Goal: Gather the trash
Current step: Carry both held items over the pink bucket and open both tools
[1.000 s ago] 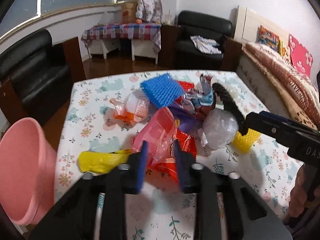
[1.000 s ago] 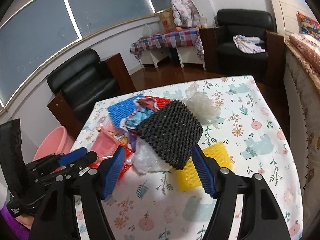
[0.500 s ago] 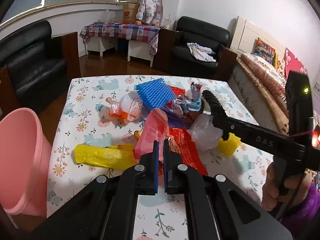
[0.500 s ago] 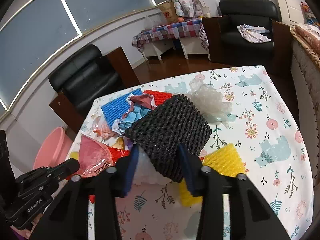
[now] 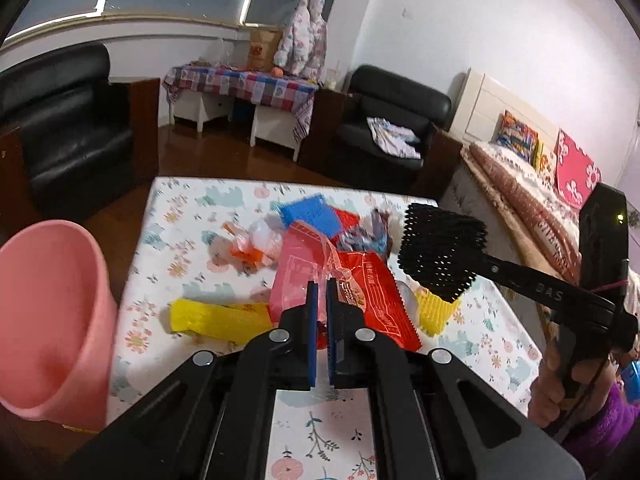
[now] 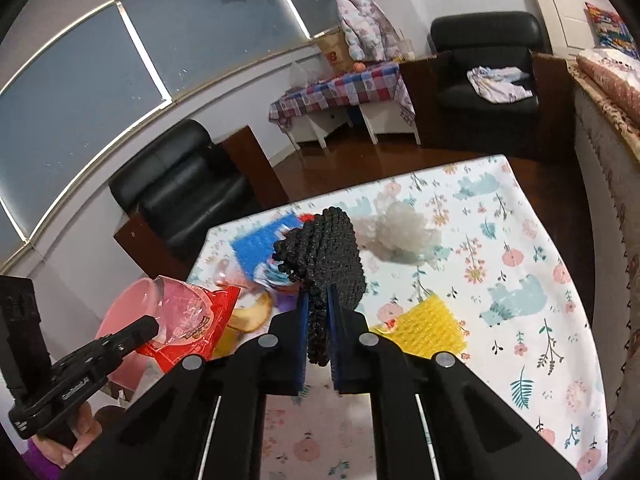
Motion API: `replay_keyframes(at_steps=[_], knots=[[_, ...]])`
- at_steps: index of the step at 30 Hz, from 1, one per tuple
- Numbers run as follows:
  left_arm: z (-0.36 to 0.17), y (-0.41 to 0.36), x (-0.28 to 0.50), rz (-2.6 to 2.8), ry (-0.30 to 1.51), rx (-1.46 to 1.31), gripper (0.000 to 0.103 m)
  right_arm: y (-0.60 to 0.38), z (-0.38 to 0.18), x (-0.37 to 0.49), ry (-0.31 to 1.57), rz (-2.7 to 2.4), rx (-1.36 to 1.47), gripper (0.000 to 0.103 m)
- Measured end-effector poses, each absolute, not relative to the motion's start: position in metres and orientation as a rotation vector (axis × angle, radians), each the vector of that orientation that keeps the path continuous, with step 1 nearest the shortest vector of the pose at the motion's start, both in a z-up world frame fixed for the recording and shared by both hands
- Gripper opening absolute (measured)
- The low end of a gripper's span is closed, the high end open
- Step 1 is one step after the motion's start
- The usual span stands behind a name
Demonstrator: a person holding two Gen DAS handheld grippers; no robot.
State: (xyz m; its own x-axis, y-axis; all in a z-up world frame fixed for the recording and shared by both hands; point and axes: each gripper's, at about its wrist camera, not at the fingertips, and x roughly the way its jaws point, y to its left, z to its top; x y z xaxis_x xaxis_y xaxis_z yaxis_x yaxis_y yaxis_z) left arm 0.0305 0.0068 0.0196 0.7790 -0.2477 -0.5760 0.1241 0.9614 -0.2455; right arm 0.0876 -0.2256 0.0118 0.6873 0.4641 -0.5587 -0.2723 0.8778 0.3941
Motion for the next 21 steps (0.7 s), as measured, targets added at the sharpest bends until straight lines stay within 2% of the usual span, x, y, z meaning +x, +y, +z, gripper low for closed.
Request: replay_keyframes(at_steps=[11,21], knots=[[0.051,0.079,-0.01,-0.025,0.506,-0.27,0.003,-0.156,0.056,0.079,0.659,0.632,0.288,0.008],[0.05,0.166,-0.048,0.22,0.479,-0.345,0.003,-0.029,0.071,0.08,0.685,0.885,0.222,0.008]])
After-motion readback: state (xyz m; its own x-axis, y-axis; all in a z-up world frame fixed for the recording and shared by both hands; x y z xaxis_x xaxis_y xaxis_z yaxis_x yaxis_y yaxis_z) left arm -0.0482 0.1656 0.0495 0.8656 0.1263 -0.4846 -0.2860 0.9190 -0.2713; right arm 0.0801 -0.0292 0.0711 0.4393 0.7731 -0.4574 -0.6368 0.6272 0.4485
